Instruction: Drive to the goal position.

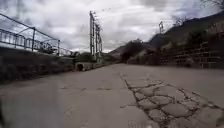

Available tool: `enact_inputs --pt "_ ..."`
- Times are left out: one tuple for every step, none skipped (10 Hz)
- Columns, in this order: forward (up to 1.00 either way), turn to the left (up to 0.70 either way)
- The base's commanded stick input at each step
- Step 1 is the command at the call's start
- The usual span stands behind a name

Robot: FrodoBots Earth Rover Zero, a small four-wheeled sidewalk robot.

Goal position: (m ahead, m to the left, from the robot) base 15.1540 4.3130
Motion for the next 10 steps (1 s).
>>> enact_inputs --pt "0.7 0.0" --pt "0.7 0.0" --pt "0.7 0.0" --pt "0.7 0.0" --pt "0.7 0.0" --pt "0.7 0.0" --pt "0.7 0.0" --pt "0.7 0.0" --pt "0.7 0.0" --pt "0.7 0.0"
